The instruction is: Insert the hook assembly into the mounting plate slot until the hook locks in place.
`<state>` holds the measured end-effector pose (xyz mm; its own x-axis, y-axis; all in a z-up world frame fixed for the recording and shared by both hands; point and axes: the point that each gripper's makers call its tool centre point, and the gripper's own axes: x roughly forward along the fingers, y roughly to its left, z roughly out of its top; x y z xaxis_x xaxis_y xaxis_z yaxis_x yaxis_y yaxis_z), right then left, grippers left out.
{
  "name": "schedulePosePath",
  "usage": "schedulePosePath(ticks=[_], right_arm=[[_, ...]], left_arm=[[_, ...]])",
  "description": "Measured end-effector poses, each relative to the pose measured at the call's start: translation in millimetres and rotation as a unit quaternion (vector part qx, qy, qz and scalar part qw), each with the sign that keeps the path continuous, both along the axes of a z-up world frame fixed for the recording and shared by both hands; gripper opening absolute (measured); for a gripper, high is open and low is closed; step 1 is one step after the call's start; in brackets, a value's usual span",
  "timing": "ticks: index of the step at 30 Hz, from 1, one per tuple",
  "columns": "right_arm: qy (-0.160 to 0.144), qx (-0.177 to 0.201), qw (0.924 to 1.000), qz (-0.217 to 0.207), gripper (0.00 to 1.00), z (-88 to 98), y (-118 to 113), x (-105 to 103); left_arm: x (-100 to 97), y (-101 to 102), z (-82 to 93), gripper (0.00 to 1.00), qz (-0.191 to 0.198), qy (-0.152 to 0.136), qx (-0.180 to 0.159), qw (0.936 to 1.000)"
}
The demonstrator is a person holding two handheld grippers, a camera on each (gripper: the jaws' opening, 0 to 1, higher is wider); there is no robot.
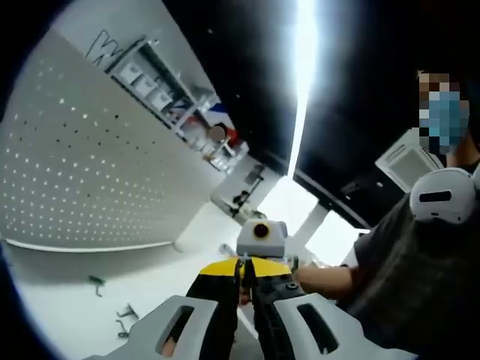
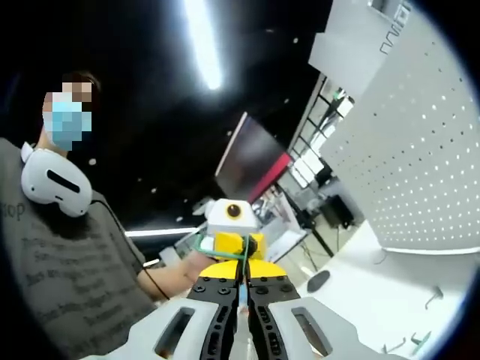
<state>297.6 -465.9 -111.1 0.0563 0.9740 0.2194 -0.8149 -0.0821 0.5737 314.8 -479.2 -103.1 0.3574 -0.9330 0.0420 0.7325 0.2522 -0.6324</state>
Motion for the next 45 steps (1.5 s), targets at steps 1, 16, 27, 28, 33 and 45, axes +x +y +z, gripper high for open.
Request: schedulePosePath(ticks=[1,16,27,28,33,45], right_arm=[[-0.002,-0.002,1.0000,-0.001,0.00,-0.1,0,-1],[-0.074,-0.149,0.9847,-0.053,0.07,-18.6,2,5],[-0.119,-0.269,0.9494,-0.110,0.16,-35.3,-8,23],[-0.122,-0.273,0.9474,-0.113,0.16,-35.9,-8,23],[-0.103,-0.297,0.9401,-0.133,0.19,-41.9,-13,27],[-0.112,-0.309,0.9267,-0.183,0.25,-27.4,-1,24]], left_arm=[[-0.7,0,-0.3,0.04,-0.001,-0.002,0.002,1.0000],[2.0,-1,-13.7,0.03,0.011,-0.019,0.067,0.9975],[12.5,8,-29.4,0.02,0.053,-0.043,0.133,0.9888],[14.1,10,-32.2,0.02,0.059,-0.040,0.136,0.9881],[25.0,25,-54.4,0.02,0.101,-0.021,0.190,0.9764],[40.2,48,-88.8,0.02,0.178,0.006,0.268,0.9470]])
